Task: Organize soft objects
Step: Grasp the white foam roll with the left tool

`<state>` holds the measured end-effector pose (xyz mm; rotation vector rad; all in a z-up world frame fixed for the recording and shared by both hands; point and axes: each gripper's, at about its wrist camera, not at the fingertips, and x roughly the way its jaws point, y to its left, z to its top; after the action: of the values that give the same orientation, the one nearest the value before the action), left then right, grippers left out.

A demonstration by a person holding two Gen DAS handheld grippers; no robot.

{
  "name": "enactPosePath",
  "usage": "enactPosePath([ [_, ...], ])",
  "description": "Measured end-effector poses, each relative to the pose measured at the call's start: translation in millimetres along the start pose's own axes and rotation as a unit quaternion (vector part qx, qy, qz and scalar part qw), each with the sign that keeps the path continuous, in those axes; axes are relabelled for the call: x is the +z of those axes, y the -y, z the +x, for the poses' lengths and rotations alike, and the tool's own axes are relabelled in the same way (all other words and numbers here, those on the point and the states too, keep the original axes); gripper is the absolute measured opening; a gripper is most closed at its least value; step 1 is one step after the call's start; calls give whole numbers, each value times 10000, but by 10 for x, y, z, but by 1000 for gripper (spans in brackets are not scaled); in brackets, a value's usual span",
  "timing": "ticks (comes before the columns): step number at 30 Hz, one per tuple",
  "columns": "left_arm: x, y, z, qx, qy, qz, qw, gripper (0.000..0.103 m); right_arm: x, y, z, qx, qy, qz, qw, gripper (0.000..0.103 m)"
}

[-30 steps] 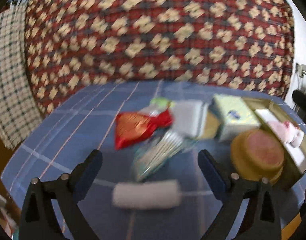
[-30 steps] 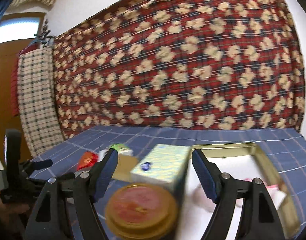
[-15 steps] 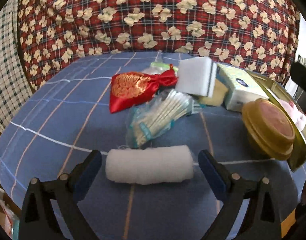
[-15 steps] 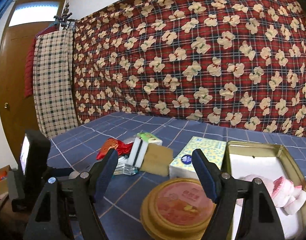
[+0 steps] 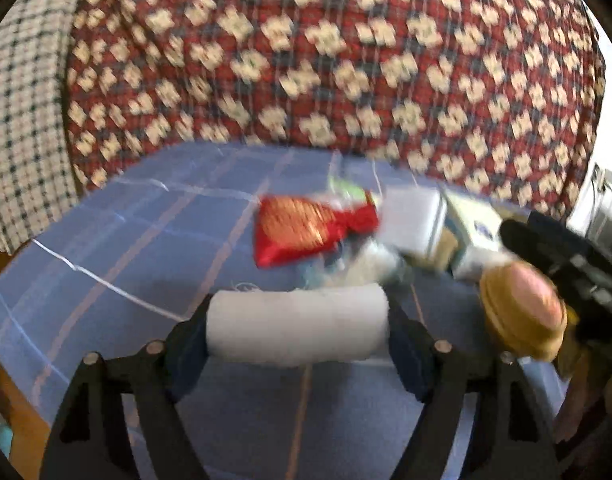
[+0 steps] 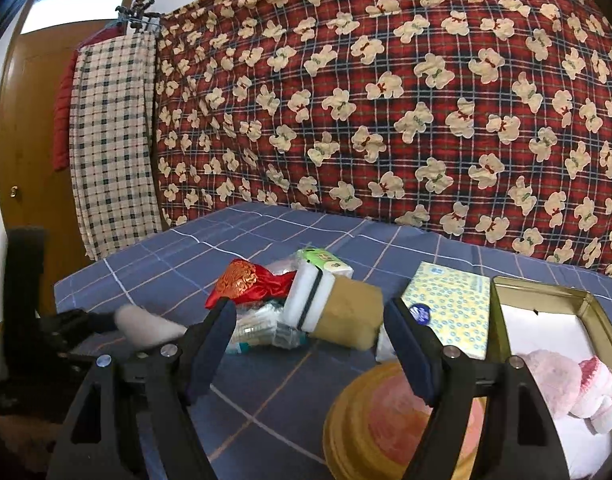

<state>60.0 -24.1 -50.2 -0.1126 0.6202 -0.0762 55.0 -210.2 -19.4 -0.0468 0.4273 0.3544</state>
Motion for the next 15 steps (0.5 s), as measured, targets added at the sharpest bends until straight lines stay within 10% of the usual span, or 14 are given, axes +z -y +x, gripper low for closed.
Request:
enactPosePath([
  [15, 374, -250, 381, 240, 307, -475, 9981, 79, 252, -106, 732, -436, -669, 538, 9954, 78],
])
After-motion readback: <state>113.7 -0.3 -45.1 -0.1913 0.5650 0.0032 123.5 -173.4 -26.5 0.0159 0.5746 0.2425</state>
